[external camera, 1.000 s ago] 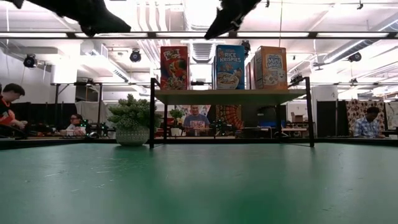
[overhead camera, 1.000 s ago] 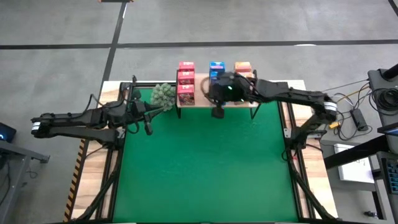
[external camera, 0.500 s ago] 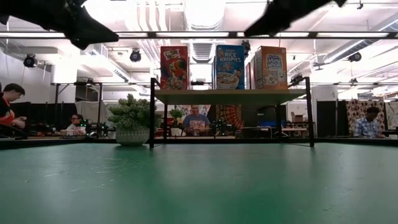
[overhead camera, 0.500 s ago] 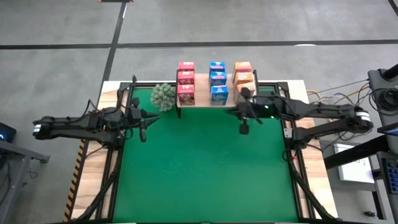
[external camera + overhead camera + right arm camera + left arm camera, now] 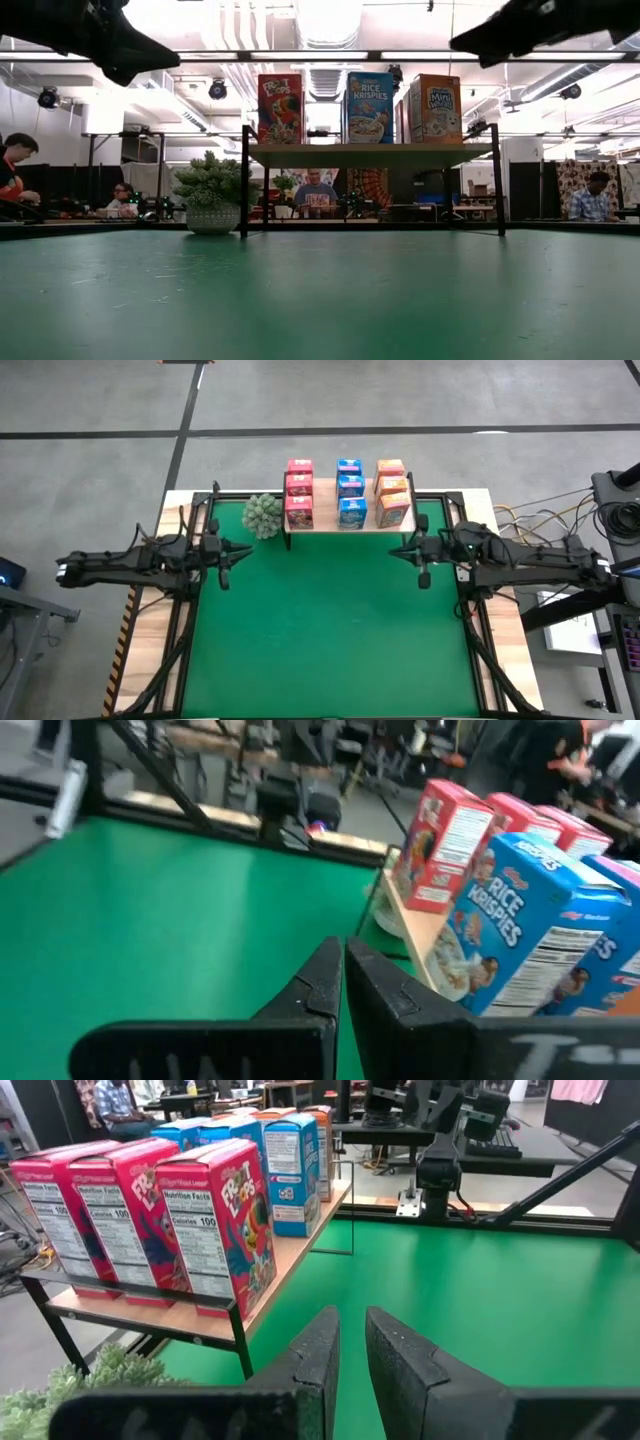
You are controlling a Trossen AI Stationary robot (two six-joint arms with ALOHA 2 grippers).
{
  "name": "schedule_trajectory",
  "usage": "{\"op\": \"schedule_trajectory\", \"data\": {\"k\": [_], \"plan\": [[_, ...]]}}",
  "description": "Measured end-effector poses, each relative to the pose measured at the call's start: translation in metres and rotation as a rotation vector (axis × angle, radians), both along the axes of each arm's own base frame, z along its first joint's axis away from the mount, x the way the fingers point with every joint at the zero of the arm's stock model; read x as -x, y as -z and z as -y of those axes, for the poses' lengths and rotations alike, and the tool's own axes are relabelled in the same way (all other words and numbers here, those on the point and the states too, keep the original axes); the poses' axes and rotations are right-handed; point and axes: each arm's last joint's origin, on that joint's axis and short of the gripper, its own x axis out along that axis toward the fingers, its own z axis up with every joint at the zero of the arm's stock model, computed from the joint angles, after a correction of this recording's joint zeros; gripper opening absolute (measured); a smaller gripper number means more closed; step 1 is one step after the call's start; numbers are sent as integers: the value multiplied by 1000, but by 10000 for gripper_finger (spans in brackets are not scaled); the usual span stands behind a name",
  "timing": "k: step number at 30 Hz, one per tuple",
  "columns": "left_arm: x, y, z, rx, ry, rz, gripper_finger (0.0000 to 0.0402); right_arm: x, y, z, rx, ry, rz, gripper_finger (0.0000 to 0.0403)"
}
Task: Stack cereal on shelf
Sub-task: Return to Home Position
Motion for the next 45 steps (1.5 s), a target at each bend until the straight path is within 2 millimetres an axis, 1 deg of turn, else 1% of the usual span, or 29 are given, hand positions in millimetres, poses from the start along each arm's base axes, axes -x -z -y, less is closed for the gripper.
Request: {"op": "schedule_trajectory", "data": {"k": [5,11,13,18,25,26,28,30,32,35,38,40,43,45], "plan": [[2,6,0,7,-2,0,37,15,13,-3,6,-12,58,9],[3,8,0,-7,2,-7,37,40,14,-7,33,-13,190,9],[4,11,1,-19,27,-14,37,48,16,-9,49,-13,228,9],[8,17,2,-30,82,4,37,61,25,-11,60,-12,289,9],[20,31,3,-42,83,65,37,76,40,-14,100,-12,391,9],[21,33,3,-42,83,81,37,77,43,-14,96,-10,397,9],[24,38,3,-39,96,106,37,74,52,-13,87,-11,351,9],[27,43,4,-36,135,126,37,73,51,-13,96,-6,359,9],[28,48,5,-36,162,149,37,69,57,-12,94,-8,334,9],[23,59,5,-33,175,138,37,65,70,-12,75,-12,290,9],[18,75,6,-29,187,108,37,62,81,-12,62,-36,305,9],[15,84,6,-29,187,111,37,59,92,-12,44,-44,323,9],[13,86,6,-41,213,187,37,59,93,-12,6,-65,313,9],[13,83,8,-55,287,217,37,60,92,-13,-6,-90,328,9]]}}
